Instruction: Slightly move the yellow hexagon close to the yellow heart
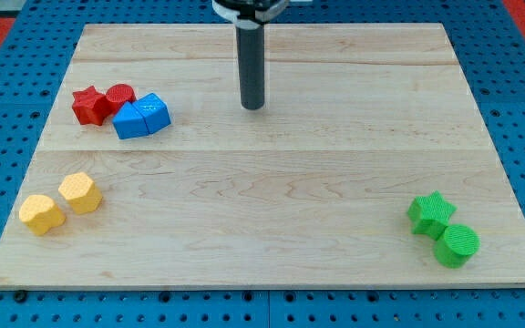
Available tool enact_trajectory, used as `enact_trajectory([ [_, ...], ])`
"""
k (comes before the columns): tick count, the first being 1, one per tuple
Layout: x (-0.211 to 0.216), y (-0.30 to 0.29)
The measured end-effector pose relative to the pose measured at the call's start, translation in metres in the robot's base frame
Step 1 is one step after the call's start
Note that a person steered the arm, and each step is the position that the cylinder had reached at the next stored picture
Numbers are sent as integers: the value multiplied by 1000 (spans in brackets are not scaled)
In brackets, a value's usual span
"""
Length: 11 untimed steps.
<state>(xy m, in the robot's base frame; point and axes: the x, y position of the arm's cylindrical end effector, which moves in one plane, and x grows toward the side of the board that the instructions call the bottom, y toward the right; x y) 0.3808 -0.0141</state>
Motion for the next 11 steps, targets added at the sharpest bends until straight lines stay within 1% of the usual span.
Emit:
enact_trajectory([
  [2,74,-3],
  [3,84,-63],
  [4,119,-124],
  [6,68,-291],
  [7,93,-290],
  [8,172,-290],
  [9,188,-287],
  [10,174,-283],
  [11,176,-260],
])
